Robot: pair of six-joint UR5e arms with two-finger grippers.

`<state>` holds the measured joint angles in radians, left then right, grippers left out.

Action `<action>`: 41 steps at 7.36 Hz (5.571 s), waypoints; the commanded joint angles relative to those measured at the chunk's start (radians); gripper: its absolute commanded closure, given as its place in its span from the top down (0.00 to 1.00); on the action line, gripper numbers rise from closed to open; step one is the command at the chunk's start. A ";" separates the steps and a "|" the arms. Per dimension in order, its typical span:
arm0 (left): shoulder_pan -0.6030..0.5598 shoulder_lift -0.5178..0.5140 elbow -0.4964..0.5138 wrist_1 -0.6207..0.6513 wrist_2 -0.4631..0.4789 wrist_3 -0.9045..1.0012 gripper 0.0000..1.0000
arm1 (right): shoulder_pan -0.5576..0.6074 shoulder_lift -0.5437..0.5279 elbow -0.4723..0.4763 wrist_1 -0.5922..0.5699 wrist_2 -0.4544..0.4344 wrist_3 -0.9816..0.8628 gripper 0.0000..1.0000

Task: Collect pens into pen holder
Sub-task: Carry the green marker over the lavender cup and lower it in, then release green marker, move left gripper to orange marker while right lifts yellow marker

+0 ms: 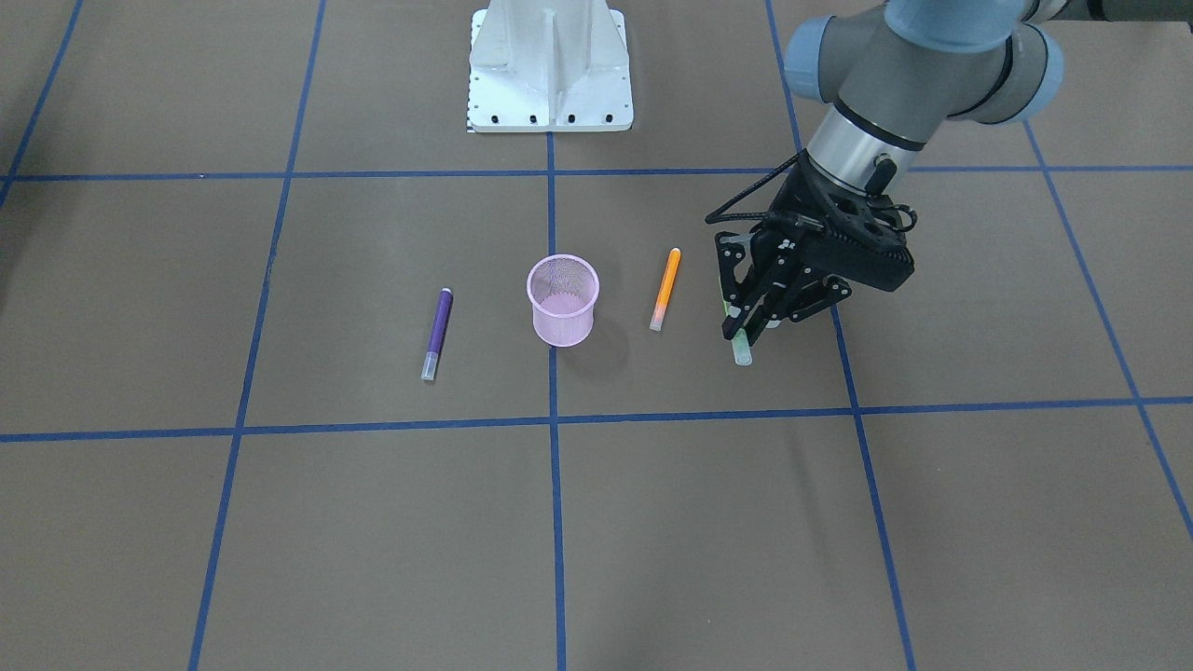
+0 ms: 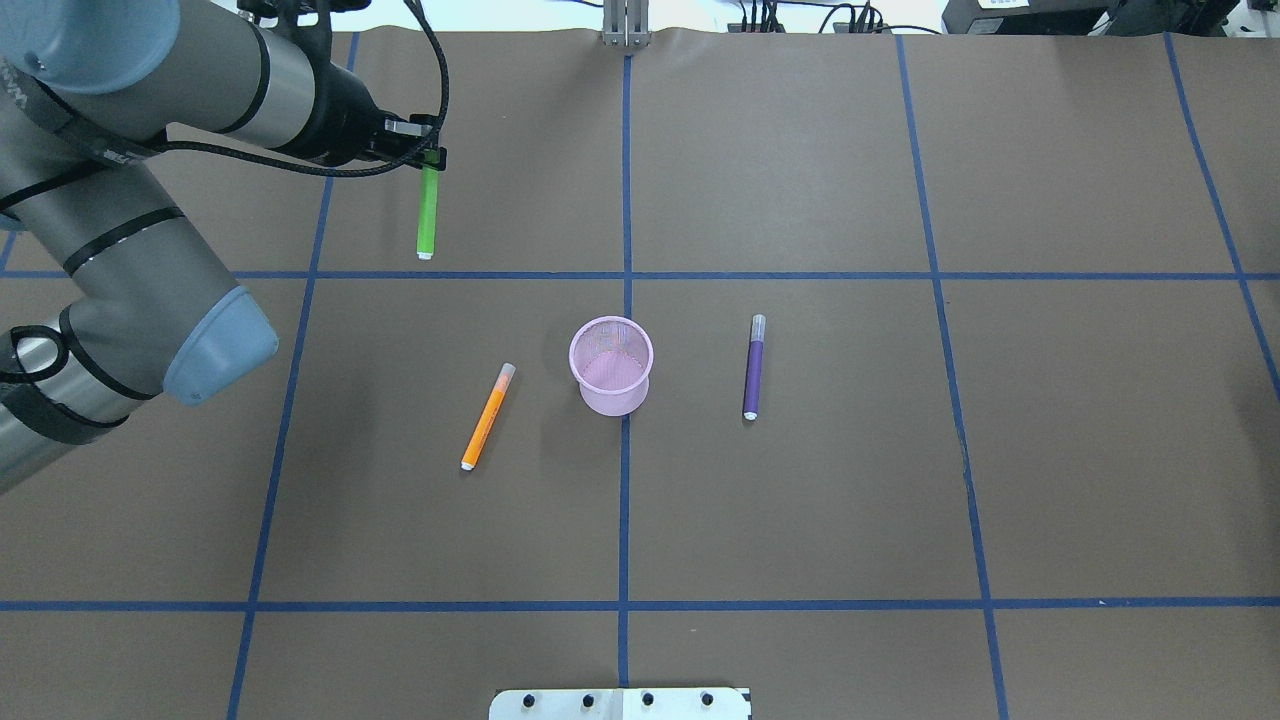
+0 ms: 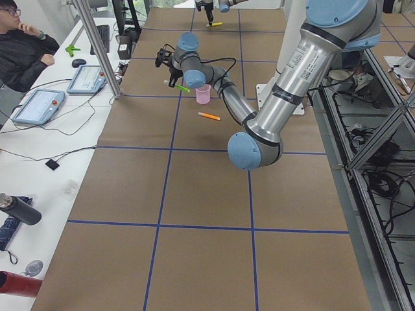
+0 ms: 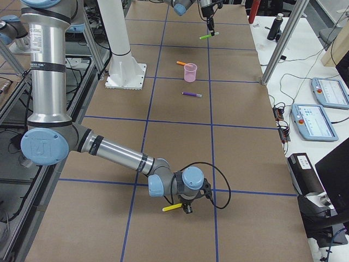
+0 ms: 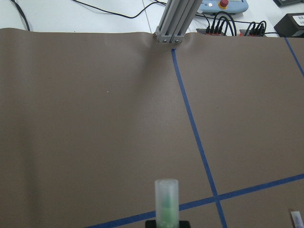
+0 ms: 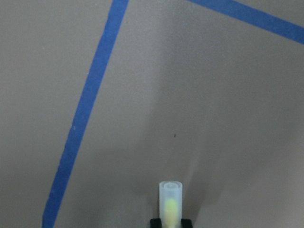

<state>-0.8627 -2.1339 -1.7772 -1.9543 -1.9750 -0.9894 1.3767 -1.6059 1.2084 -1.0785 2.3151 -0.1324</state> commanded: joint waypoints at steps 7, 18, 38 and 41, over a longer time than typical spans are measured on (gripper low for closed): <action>0.344 -0.132 0.001 -0.104 0.532 -0.106 0.00 | 0.071 0.030 0.167 -0.003 0.141 0.053 0.00; 0.447 -0.041 0.165 -0.357 0.663 -0.031 0.00 | 0.071 0.046 0.232 -0.009 0.156 0.062 0.00; 0.229 -0.018 0.131 0.190 -0.033 0.232 0.97 | -0.300 0.256 0.599 0.427 -0.209 1.119 0.00; 0.248 -0.027 0.175 0.183 -0.034 0.233 0.91 | -0.392 0.268 0.619 0.427 -0.318 1.122 0.00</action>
<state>-0.6207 -2.1583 -1.6259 -1.7669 -2.0094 -0.7585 1.0156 -1.3441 1.8201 -0.6522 2.0291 0.9876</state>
